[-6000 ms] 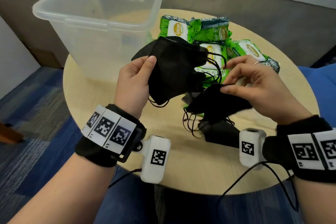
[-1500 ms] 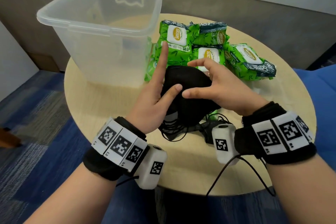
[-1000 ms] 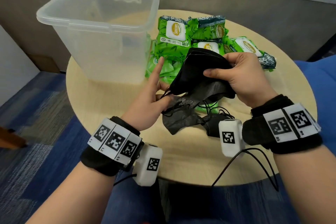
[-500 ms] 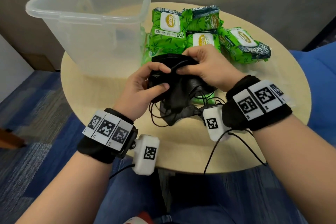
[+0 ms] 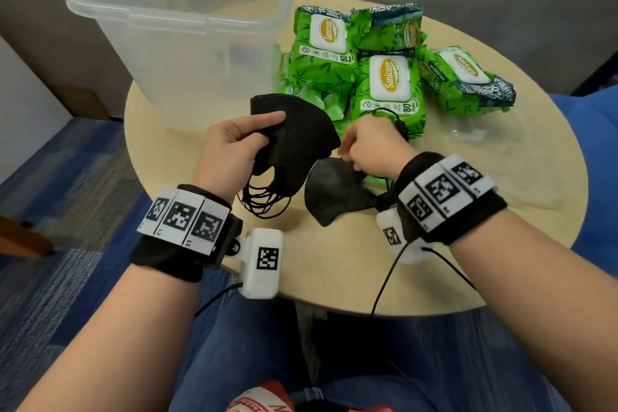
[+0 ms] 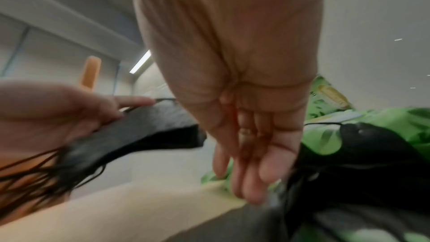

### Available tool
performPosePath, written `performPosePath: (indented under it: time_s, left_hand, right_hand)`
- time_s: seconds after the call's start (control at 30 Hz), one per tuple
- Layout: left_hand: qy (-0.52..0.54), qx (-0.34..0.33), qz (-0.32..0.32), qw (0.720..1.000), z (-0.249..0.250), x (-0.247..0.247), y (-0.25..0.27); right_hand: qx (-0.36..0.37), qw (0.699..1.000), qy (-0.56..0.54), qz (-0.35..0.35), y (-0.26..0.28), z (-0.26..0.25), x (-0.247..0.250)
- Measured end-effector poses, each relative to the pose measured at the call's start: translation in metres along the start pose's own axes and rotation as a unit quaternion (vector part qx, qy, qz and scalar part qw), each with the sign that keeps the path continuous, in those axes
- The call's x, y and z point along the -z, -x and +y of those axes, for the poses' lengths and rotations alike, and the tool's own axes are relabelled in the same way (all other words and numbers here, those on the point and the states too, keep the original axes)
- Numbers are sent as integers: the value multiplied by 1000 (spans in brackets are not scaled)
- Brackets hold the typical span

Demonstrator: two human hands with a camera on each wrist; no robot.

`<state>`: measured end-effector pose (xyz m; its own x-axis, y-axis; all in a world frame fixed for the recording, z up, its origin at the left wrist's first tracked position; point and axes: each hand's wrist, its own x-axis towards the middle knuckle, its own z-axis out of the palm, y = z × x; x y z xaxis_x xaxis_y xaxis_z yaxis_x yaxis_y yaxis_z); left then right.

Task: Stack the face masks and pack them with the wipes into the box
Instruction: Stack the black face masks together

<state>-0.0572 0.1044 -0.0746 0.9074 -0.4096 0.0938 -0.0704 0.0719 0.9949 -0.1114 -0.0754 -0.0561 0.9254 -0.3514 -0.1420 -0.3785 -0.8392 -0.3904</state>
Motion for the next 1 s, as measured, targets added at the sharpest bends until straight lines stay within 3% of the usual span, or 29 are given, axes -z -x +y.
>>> performPosePath:
  time_s: [0.07, 0.17, 0.47, 0.63, 0.73, 0.8, 0.87, 0.93, 1.0]
  left_hand:
    - [11, -4, 36, 999, -1, 4, -3]
    - [25, -19, 80, 996, -2, 8, -5]
    - [-14, -15, 79, 997, -5, 11, -4]
    - [-14, -6, 67, 998, -5, 11, -5]
    - [-9, -8, 61, 998, -3, 8, -5]
    - [25, 0, 49, 998, -2, 2, -4]
    - [77, 12, 11, 997, 2, -6, -1]
    - [125, 28, -37, 991, 5, -13, 1]
    - [177, 42, -83, 980, 7, -18, 4]
  right_hand:
    - [42, 990, 115, -66, 10, -6, -12]
    - [59, 973, 181, -130, 22, -18, -27]
    - [83, 965, 236, -77, 12, -31, -45]
    - [19, 990, 120, -77, 12, -20, -7]
    - [54, 996, -8, -74, 26, -21, 37]
    - [92, 977, -160, -107, 39, -26, 60]
    - [130, 936, -302, -127, 44, -27, 70]
    - [141, 916, -351, -130, 39, -25, 70]
    - [117, 929, -333, -109, 34, -24, 63]
